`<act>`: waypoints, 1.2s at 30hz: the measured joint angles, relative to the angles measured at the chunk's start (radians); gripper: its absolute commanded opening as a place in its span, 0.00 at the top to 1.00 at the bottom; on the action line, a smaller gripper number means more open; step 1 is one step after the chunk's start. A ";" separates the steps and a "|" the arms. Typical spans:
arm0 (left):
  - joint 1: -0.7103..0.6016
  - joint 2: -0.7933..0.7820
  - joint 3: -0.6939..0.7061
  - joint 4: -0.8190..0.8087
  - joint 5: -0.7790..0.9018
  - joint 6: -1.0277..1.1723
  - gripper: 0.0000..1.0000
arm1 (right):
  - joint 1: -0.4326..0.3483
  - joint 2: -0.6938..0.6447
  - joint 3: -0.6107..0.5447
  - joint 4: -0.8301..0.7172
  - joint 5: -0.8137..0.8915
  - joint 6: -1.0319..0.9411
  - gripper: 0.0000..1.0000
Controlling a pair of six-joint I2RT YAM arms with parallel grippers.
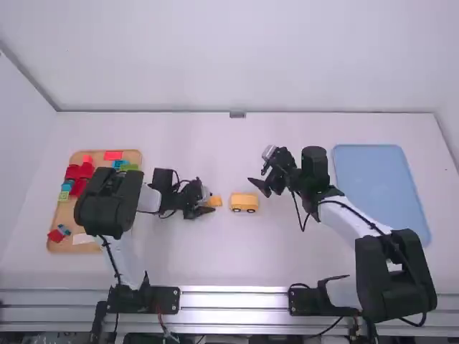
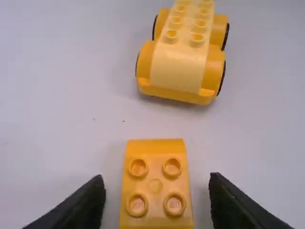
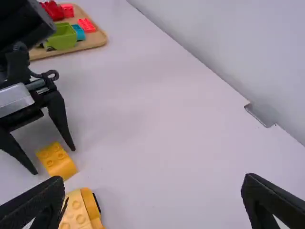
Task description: Assemble lego blocks to make yellow taxi
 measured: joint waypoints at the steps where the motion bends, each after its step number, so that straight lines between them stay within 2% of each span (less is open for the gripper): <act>1: 0.000 0.000 0.000 0.000 -0.001 0.002 0.48 | 0.000 0.000 0.000 0.000 0.000 0.000 0.01; 8: 0.000 0.000 -0.020 0.019 -0.008 0.007 0.58 | 0.000 0.000 0.000 0.000 0.000 -0.001 0.02; 12: 0.000 0.000 -0.040 0.071 -0.015 0.005 0.66 | 0.000 0.000 0.000 0.000 0.000 -0.004 0.02; 21: 0.000 0.000 -0.068 0.173 -0.009 0.005 0.76 | 0.000 0.000 0.000 -0.002 0.000 0.002 0.02; 22: 0.000 0.000 -0.068 0.196 0.003 0.004 0.81 | 0.000 0.000 0.000 -0.006 -0.001 0.001 0.02; 28: 0.000 -0.001 -0.068 0.274 0.037 -0.057 0.82 | 0.000 0.000 0.000 -0.036 0.000 0.002 0.02; 31: 0.000 -0.010 -0.068 0.272 0.039 -0.092 0.78 | 0.000 0.000 0.000 -0.041 0.003 0.004 0.02; 36: 0.000 -0.097 -0.076 0.241 0.039 -0.118 0.80 | 0.000 0.000 0.000 -0.032 0.076 0.001 0.02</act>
